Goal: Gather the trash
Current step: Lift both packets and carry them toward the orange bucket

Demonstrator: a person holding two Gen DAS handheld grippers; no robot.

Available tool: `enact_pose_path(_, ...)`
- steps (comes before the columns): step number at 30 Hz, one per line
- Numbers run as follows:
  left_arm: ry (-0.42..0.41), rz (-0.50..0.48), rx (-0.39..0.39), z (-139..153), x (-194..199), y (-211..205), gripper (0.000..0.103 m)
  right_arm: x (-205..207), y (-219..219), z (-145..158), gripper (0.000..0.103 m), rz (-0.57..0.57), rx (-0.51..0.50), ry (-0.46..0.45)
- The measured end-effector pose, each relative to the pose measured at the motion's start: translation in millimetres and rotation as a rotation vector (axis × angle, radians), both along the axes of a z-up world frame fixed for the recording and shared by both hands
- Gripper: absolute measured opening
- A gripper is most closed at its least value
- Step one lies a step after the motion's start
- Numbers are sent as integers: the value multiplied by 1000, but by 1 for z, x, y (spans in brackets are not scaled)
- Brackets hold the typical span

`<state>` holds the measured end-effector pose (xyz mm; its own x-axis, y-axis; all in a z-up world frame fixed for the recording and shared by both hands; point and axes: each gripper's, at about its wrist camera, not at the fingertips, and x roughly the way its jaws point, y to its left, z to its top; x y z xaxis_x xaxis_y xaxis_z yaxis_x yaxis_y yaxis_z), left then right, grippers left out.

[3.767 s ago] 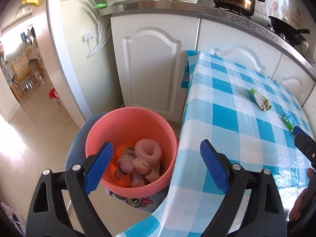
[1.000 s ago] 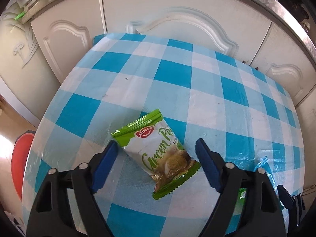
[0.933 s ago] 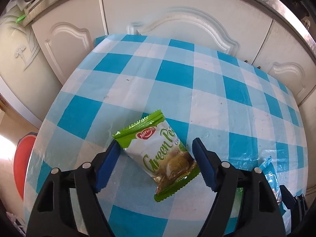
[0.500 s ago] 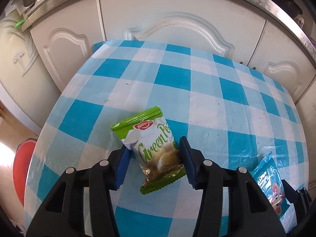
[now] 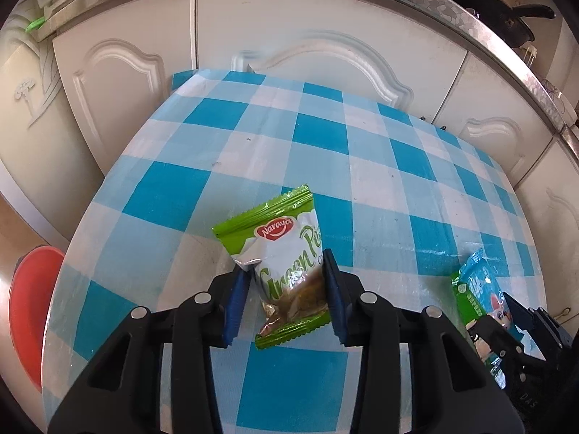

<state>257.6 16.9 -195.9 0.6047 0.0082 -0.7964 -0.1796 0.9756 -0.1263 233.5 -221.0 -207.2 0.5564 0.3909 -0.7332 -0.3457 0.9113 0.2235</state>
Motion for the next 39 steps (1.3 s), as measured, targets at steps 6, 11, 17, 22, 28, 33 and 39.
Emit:
enact_pose_path(6, -11, -27, 13, 0, -21, 8, 41, 0, -6, 0, 55, -8, 42, 7)
enact_pose_path(11, -17, -50, 5, 1, -36, 13, 41, 1, -17, -1, 54, -42, 95, 18)
enact_pose_path(17, -38, -64, -3, 5, -56, 19, 41, 2, -35, -1, 53, -92, 181, 25)
enact_pose_path(22, -47, -73, -4, 4, -70, 25, 41, -3, -39, 3, 53, -112, 211, -1)
enact_pose_path(28, -51, -70, -19, 4, -81, 37, 41, -8, -43, 1, 53, -139, 260, 17)
enact_pose_path(33, -68, -63, -14, 8, -90, 49, 41, -12, -41, 0, 53, -156, 278, 29)
enact_pose_path(39, -94, -46, 1, 12, -103, 62, 41, -18, -40, -1, 53, -175, 304, 51)
